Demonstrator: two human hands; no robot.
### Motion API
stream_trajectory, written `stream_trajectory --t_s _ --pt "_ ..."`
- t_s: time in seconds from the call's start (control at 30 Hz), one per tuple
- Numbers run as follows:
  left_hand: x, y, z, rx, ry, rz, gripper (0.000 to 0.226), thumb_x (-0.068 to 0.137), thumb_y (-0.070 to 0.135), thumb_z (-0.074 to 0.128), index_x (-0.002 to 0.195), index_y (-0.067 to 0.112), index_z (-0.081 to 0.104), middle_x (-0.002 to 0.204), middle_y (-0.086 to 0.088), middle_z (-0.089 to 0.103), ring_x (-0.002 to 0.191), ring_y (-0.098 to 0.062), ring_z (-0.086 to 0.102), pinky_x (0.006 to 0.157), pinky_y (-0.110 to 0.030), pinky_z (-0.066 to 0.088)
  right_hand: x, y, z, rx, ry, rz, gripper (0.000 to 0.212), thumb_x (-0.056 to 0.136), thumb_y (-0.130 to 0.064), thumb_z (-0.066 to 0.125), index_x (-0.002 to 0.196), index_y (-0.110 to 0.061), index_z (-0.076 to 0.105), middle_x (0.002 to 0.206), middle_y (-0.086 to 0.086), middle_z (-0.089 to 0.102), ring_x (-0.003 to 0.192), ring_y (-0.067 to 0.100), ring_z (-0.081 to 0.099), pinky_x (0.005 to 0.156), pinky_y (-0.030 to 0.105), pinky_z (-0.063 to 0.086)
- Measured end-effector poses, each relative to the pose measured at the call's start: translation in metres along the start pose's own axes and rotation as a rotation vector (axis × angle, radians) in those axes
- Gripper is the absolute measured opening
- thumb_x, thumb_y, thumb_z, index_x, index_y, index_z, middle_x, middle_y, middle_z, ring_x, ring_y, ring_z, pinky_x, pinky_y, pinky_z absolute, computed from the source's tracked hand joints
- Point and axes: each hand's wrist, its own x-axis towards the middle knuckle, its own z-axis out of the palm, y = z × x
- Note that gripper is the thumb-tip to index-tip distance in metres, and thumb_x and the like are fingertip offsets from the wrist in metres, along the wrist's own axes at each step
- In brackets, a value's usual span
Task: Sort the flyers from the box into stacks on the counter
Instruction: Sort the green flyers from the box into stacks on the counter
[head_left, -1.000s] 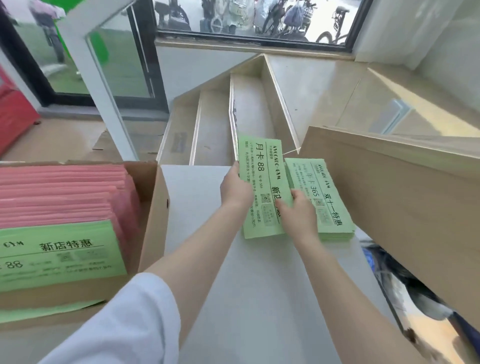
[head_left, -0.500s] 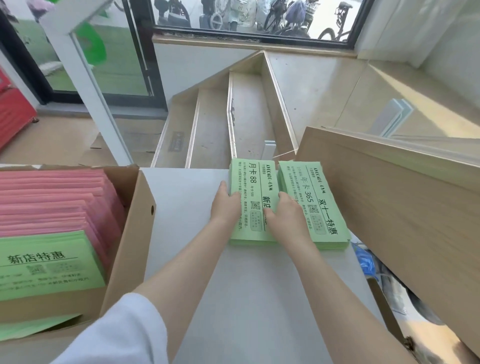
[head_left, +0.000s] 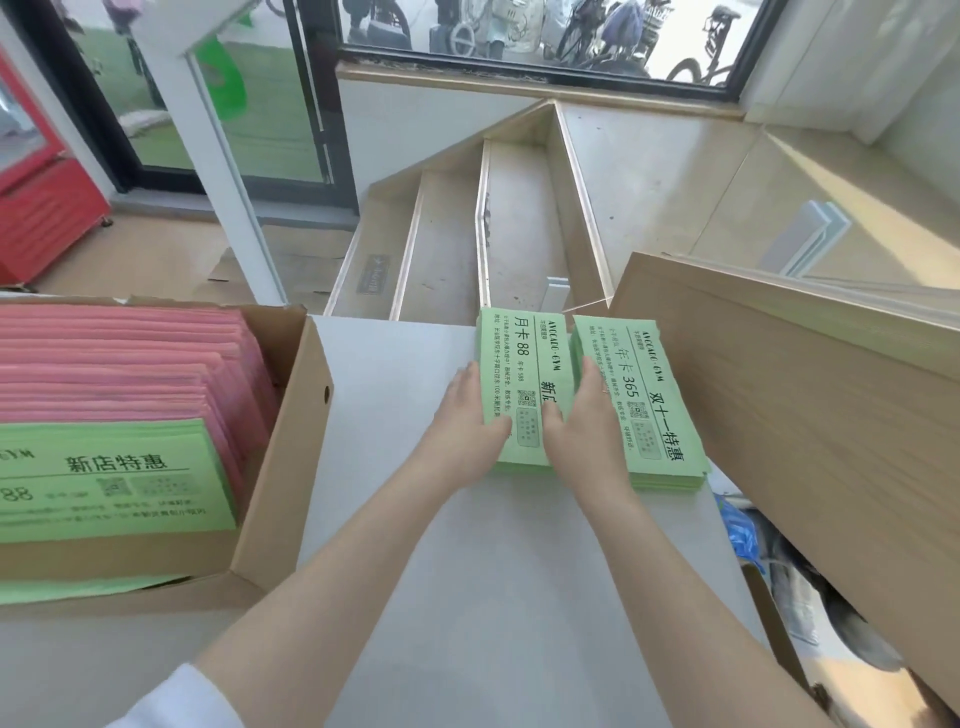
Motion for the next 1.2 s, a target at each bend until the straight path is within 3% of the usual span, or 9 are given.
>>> stream_trajectory --t_s 0.07,0.17,0.3,0.43,0.53,0.73,1.0,1.1,1.2 --pt "-0.028 0.005 -0.015 0.024 0.075 0.102 0.058 0.095 0.021 0.045 0.147 0.022 0.018 0.150 0.009 0.025 0.135 -0.007 0.029 0.095 -0.012 0.027 -0.016 -0.016 -0.002 0.037 0.015 -0.133 0.052 0.091 -0.008 0.051 0.140 -0.008 0.032 0.136 0.005 0.047 0.125 0.018 0.044 0.094 0.014 0.029" --pt "-0.069 0.005 -0.050 -0.064 0.176 0.197 0.042 0.093 0.020 0.049 0.133 0.032 0.041 0.124 0.017 0.053 0.103 -0.001 0.056 0.067 -0.005 0.042 -0.035 -0.046 0.006 0.082 -0.092 -0.321 0.031 0.091 -0.009 0.052 0.122 -0.010 0.053 0.120 0.002 0.059 0.110 0.014 0.054 0.098 0.031 0.041" --pt "-0.117 -0.019 -0.109 -0.076 0.315 0.321 0.030 0.090 0.013 0.056 0.106 0.038 0.057 0.100 0.019 0.066 0.086 0.000 0.064 0.071 -0.013 0.047 -0.060 -0.088 0.033 0.119 -0.239 -0.525 0.018 0.089 -0.008 0.054 0.104 -0.011 0.064 0.102 -0.003 0.064 0.094 0.012 0.060 0.087 0.037 0.049" --pt "-0.148 -0.063 -0.178 0.139 0.452 0.320 0.031 0.089 0.012 0.057 0.103 0.039 0.058 0.091 0.019 0.067 0.085 0.005 0.062 0.067 -0.011 0.048 -0.086 -0.123 0.069 0.061 -0.352 -0.688 0.021 0.088 -0.013 0.052 0.104 -0.012 0.065 0.102 -0.001 0.065 0.094 0.015 0.058 0.086 0.037 0.048" --pt "-0.158 -0.102 -0.231 0.503 0.447 0.320 0.032 0.087 0.012 0.059 0.114 0.031 0.058 0.099 0.020 0.061 0.089 0.006 0.058 0.083 -0.021 0.047 -0.102 -0.151 0.096 -0.084 -0.443 -0.825 0.029 0.088 -0.019 0.049 0.112 -0.010 0.062 0.114 0.003 0.062 0.105 0.022 0.056 0.089 0.037 0.046" --pt "-0.149 -0.170 -0.314 1.008 0.264 0.461 0.034 0.082 0.019 0.064 0.115 0.010 0.064 0.113 -0.008 0.065 0.101 -0.028 0.063 0.090 -0.039 0.046 -0.114 -0.209 0.156 -0.489 -0.517 -0.972 0.039 0.095 -0.021 0.046 0.133 -0.012 0.045 0.140 0.002 0.045 0.124 0.025 0.042 0.101 0.037 0.034" --pt "-0.129 -0.201 -0.363 1.032 0.151 0.555 0.046 0.085 0.026 0.062 0.127 0.009 0.055 0.130 -0.008 0.056 0.120 -0.027 0.052 0.103 -0.038 0.036 -0.131 -0.228 0.207 -0.690 -0.340 -0.762 0.044 0.092 -0.022 0.053 0.134 -0.013 0.042 0.137 0.004 0.044 0.121 0.027 0.040 0.097 0.039 0.036" --pt "-0.125 -0.205 -0.363 0.999 0.109 0.561 0.053 0.088 0.030 0.059 0.136 0.014 0.045 0.141 -0.005 0.045 0.131 -0.024 0.039 0.107 -0.036 0.030 -0.137 -0.233 0.214 -0.723 -0.265 -0.734 0.043 0.083 -0.017 0.065 0.123 -0.010 0.053 0.123 0.007 0.054 0.110 0.031 0.047 0.092 0.043 0.041" --pt "-0.125 -0.207 -0.361 1.002 0.098 0.541 0.058 0.089 0.036 0.054 0.142 0.019 0.036 0.147 -0.002 0.035 0.135 -0.021 0.030 0.109 -0.036 0.026 -0.145 -0.234 0.214 -0.719 -0.194 -0.772 0.040 0.066 -0.009 0.077 0.104 -0.009 0.064 0.099 0.009 0.064 0.089 0.034 0.057 0.073 0.043 0.050"
